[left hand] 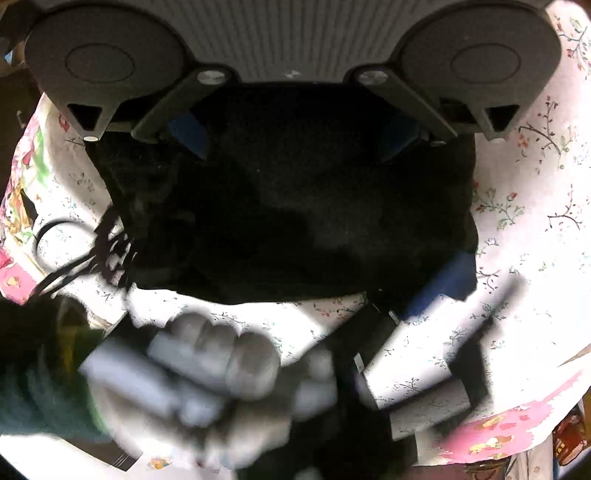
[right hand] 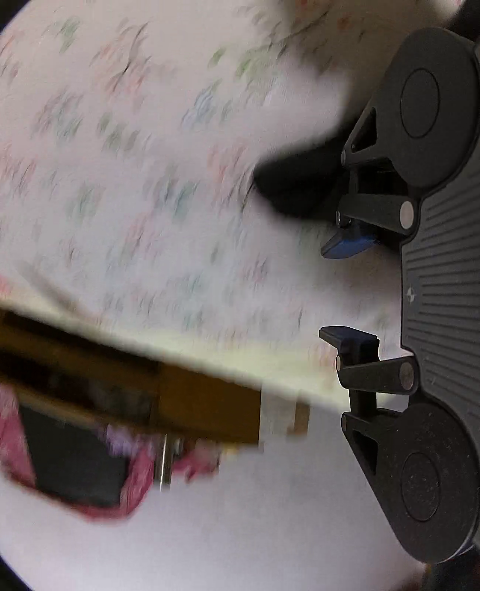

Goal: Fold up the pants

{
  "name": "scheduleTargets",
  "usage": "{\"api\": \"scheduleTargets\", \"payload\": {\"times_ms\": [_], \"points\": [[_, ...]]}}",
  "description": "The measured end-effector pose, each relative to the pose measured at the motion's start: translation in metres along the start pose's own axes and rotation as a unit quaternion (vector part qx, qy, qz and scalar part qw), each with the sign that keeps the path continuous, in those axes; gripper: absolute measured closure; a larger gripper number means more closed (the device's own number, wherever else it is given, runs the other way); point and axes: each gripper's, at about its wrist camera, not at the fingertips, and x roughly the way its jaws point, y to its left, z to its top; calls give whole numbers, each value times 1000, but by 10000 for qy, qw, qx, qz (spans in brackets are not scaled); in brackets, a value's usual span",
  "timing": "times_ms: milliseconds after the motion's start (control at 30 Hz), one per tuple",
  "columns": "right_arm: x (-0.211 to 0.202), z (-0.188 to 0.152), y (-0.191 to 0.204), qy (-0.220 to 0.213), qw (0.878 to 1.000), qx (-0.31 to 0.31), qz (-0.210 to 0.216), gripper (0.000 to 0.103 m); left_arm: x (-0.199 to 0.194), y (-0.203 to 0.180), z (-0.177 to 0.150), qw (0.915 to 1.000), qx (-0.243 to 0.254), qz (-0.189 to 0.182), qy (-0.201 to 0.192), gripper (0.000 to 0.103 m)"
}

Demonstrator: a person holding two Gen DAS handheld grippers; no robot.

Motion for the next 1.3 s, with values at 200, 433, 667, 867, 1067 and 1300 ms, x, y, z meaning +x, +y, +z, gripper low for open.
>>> {"api": "scheduleTargets", "payload": {"times_ms": [200, 433, 667, 867, 1067, 1300], "points": [[-31, 13, -45, -686, 9951, 356, -614, 96, -39, 17, 1, 9986, -434, 286, -28, 0], [-87, -58, 11, -765, 9962, -280, -321, 74, -99, 60, 3, 9844, -1352, 1124, -111, 0], [-70, -143, -5, -349, 9917, -287, -1205, 73, -83, 50, 3, 9824, -1232, 1387, 220, 0], [-96, -185, -29, -704, 9792, 133, -1897, 87, -43, 7, -17, 9864, -599, 1073, 1090, 1], [-140, -236, -33, -1620, 9679, 803, -1744, 69, -45, -9, -15, 9894, -49, 796, 1213, 1], [-104, -235, -34, -2329, 9458, 981, -2041, 59, -54, -13, -4, 9895, 630, 428, 1231, 1]]}}
